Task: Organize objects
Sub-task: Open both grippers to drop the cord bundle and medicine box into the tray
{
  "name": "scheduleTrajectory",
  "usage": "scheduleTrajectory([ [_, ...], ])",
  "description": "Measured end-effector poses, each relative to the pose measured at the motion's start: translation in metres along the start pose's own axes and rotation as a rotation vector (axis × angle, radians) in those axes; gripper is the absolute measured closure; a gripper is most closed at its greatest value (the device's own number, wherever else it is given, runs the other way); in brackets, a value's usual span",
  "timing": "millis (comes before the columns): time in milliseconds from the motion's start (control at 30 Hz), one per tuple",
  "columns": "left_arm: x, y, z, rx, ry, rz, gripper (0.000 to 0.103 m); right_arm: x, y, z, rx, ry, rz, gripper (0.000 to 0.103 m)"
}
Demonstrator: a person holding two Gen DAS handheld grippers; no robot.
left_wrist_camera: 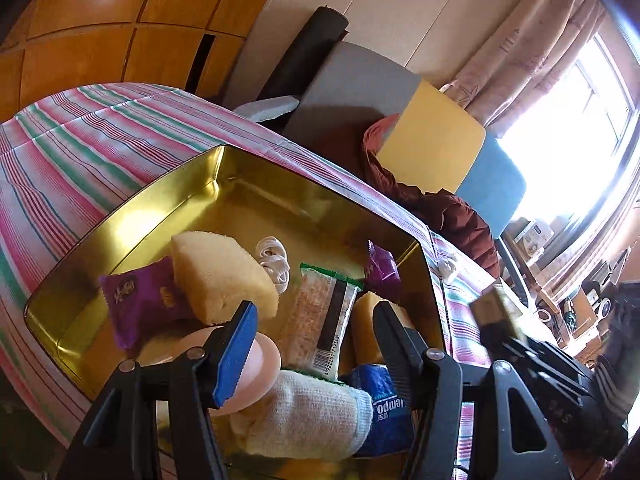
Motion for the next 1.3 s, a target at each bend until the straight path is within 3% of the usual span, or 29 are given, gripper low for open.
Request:
scheduleTrajectory([
  [467, 0.007, -0.001, 0.008, -0.004, 0.039, 0.002, 0.042, -0.041, 0.027, 0.052, 0.133, 0.059, 0.059, 0.073],
  [1300, 0.015, -0.001, 0.015, 0.015, 0.033, 0.006, 0.042, -0.135, 0.077, 0.093, 0.315, -0.005, 0.168, 0.073],
])
Point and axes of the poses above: each gripper's, at about its wrist camera, not at the fingertips, and x roughly against the way its jaws point, z to its left, y to its top, the point moved 4 cm from there along -x, roughly the way its jaws point, and after that the axes turned 3 degrees about -y, right-handed, at the moved point
